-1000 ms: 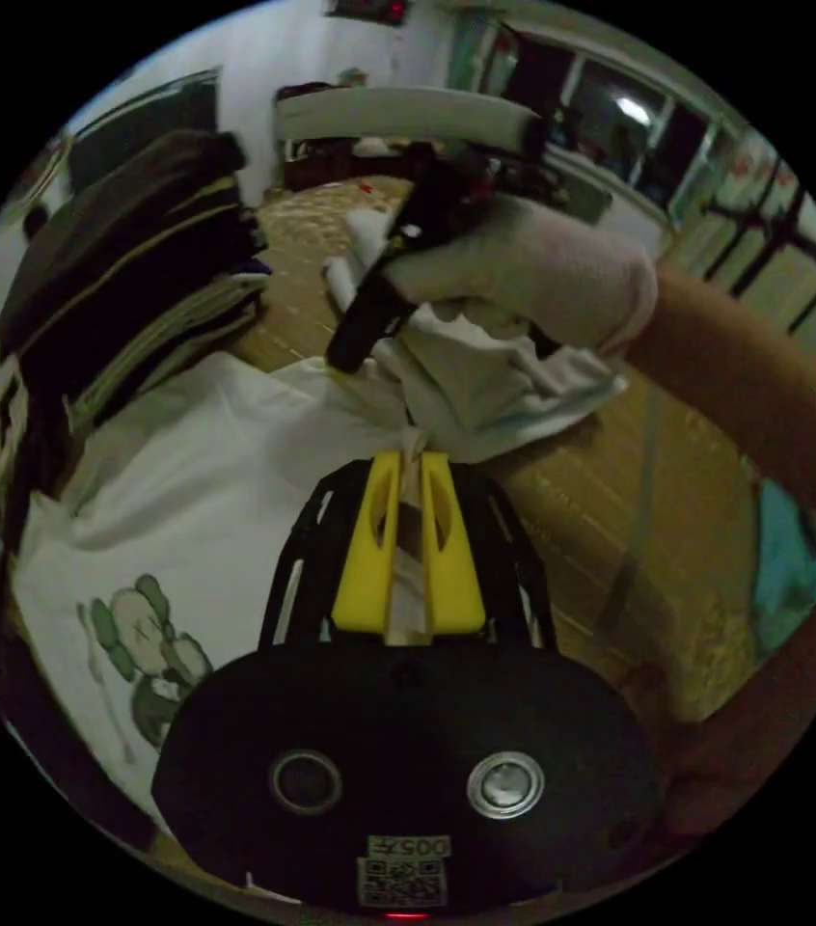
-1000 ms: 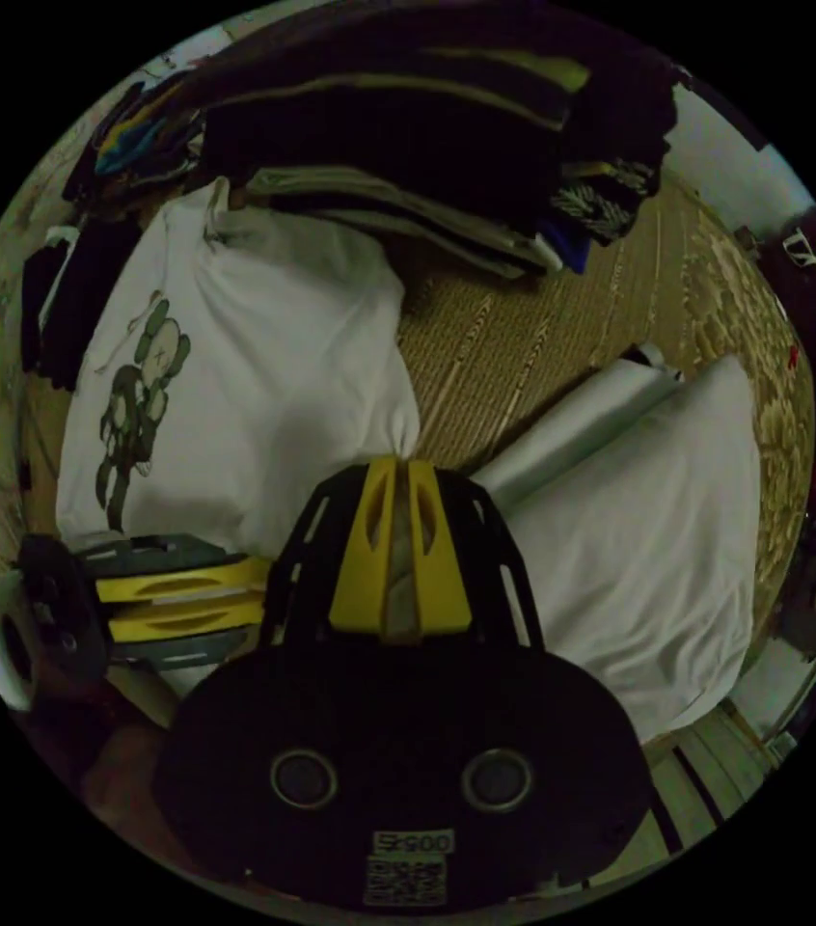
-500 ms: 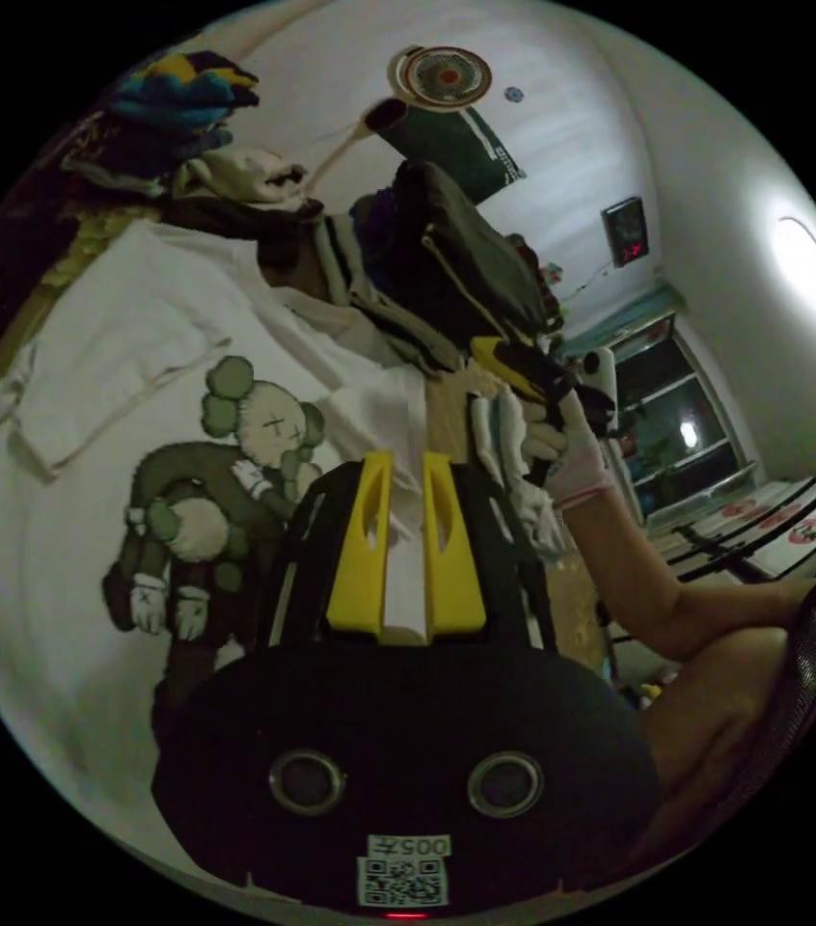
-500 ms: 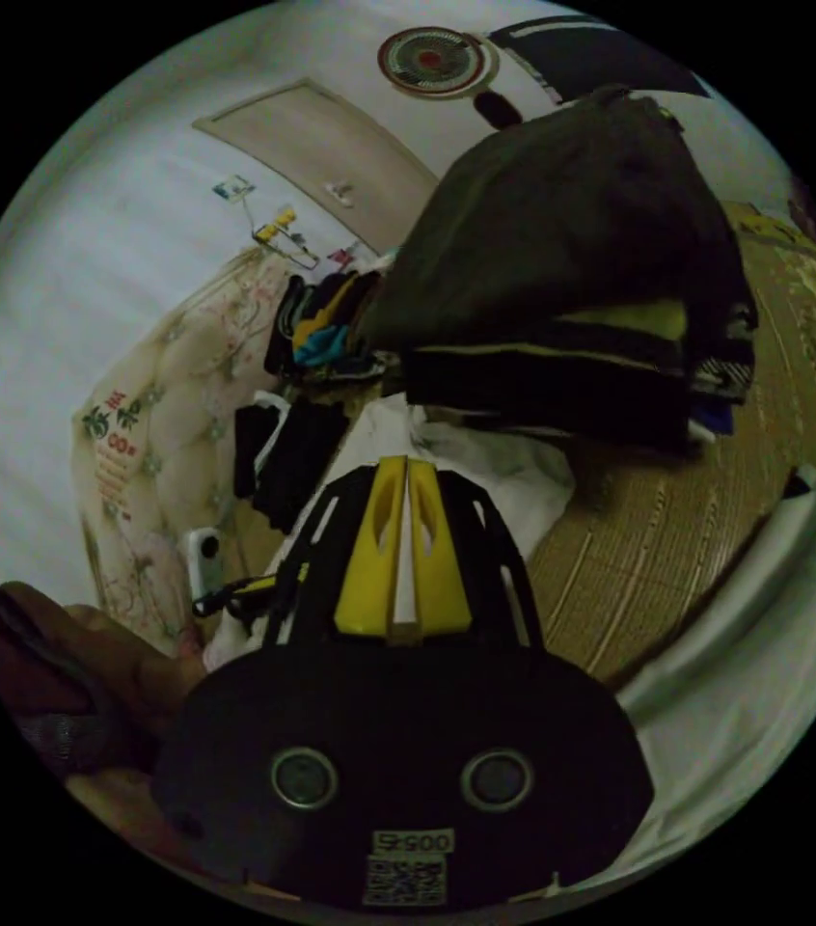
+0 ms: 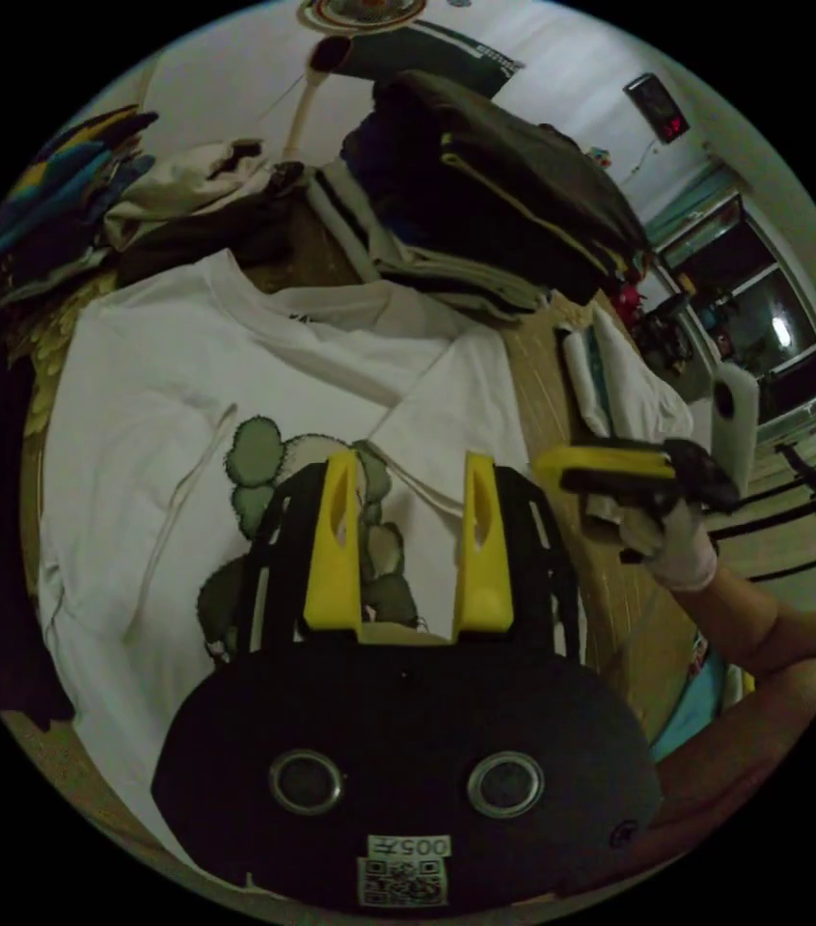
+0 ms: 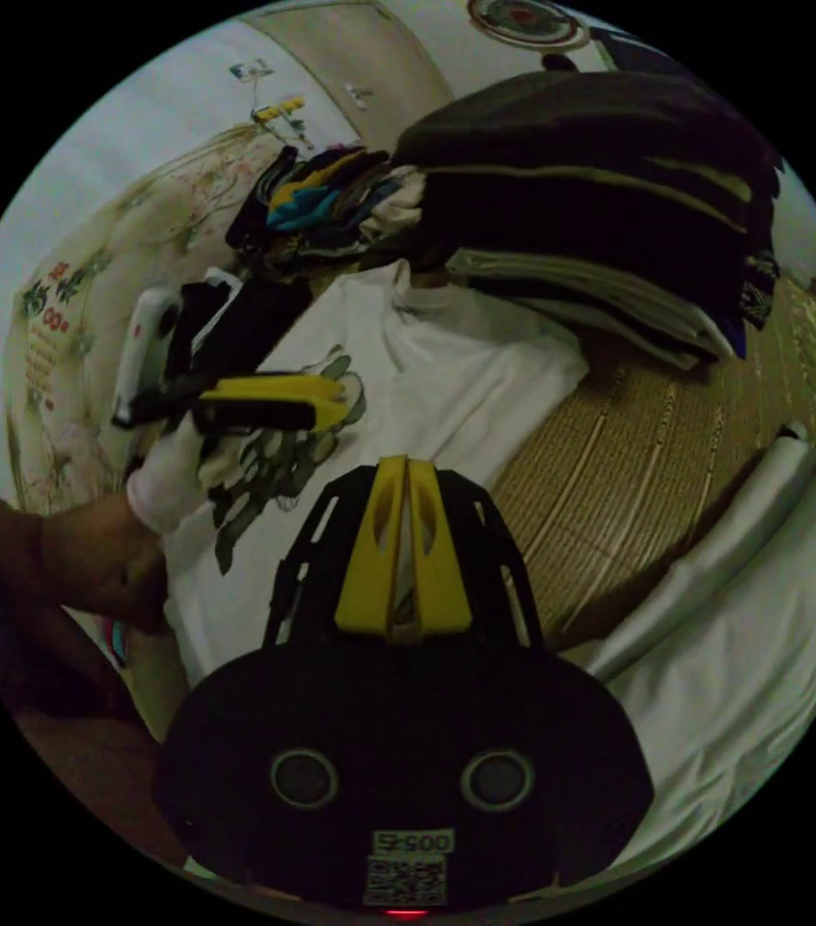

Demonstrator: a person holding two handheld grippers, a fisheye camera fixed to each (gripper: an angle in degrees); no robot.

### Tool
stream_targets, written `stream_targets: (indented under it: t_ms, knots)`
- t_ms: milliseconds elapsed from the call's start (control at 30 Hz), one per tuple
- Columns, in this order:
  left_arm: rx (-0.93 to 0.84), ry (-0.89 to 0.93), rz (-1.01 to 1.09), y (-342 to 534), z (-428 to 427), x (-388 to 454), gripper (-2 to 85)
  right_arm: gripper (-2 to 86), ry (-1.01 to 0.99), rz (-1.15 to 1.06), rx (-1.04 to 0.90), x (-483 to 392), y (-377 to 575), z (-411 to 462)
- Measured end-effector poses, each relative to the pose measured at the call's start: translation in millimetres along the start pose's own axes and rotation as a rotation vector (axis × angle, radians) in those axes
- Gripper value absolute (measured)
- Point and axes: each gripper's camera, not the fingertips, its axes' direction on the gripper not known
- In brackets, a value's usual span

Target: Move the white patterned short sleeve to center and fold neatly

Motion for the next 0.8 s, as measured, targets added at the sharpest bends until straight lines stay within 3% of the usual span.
stream_targets:
  t_ms: [133,233,633,800]
  knots:
    - [-0.079,-0.019,-0.004,-20,18,-12,7.3,-1.3,0.095,-0.096,-0.137,-6,4,37]
    - [-0.131,-0.092,0.059,-33,19,-13,2.0,-1.1,0.074,-0.069,-0.128,6,1,43]
    - [-0.053,-0.146,0.051,-44,-26,-66,3.1,-1.0,-0.004,0.035,-0.128,49,-3,79]
    - [0.017,-0.265,0.134,-12,-38,-48,4.0,-1.0,-0.018,0.053,0.030,60,-21,74]
